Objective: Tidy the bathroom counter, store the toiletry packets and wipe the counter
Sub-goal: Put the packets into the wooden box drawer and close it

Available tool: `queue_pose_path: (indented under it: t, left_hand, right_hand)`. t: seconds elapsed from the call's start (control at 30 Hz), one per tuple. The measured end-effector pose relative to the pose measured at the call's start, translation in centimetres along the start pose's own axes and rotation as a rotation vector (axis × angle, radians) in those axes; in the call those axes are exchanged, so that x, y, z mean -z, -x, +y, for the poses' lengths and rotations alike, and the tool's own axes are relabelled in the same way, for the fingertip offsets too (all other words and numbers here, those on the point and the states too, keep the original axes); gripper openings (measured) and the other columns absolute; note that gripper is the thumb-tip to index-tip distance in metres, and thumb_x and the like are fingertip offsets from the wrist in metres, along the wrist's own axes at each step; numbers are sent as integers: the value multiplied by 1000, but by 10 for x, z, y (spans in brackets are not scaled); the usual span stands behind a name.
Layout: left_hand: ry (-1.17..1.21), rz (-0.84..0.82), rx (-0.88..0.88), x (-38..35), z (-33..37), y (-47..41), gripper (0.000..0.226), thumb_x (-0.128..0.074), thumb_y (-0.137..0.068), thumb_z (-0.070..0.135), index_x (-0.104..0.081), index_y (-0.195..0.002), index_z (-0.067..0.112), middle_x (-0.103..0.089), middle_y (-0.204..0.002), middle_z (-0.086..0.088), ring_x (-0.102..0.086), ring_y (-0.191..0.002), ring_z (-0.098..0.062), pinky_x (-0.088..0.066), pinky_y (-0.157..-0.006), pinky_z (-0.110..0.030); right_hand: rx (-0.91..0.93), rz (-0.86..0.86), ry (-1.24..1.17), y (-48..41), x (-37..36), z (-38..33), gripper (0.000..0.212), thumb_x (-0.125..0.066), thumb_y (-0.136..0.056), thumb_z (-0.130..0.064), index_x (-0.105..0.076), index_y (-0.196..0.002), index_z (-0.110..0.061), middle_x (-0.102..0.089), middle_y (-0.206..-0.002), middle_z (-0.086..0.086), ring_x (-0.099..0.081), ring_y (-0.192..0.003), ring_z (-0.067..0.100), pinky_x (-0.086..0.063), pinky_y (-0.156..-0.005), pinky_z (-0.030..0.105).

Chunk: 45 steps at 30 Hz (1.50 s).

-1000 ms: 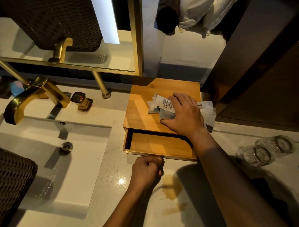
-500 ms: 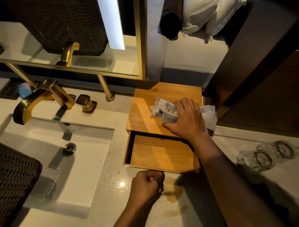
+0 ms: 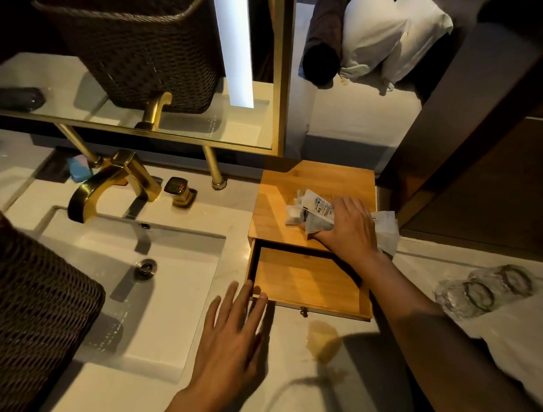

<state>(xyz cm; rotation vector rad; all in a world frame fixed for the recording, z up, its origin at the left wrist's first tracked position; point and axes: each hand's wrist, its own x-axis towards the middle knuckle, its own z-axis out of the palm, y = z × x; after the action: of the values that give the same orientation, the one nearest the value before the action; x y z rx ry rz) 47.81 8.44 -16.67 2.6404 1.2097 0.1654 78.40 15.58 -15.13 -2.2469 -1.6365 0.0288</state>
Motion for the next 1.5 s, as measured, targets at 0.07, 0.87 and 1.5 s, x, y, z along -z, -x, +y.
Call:
queue_pose_path:
  t: [0.07, 0.87, 1.5]
  left_hand:
    - [-52, -70, -24, -1, -5, 1, 75, -45, -87, 43, -33, -157, 19, -27, -164, -14, -22, -152, -33, -23, -113, -50]
    - [20, -333, -37, 4, -7, -9, 87, -41, -100, 33, 25, -156, 27, 31, -165, -3, 25, -153, -25, -6, -128, -48]
    - [-27, -252, -32, 18, -17, -84, 69, -6, -102, 57, 14, -160, 25, 25, -166, -1, 24, -153, -21, 12, -124, -45]
  right_hand:
    - [-26, -58, -17, 2, 4, -3, 85, -69, -64, -78, -58, -120, -15, -62, -115, 5, -54, -105, 23, -46, -85, 36]
    - [-10, -471, -4, 64, -33, -70, 71, -81, -69, -53, -53, -124, -19, -60, -124, 8, -58, -111, 29, -54, -87, 40]
    - [46, -429, -227, 97, 0, -30, 60, -49, -95, -54, -31, -150, -36, -42, -150, -7, -38, -137, 12, -31, -115, 30]
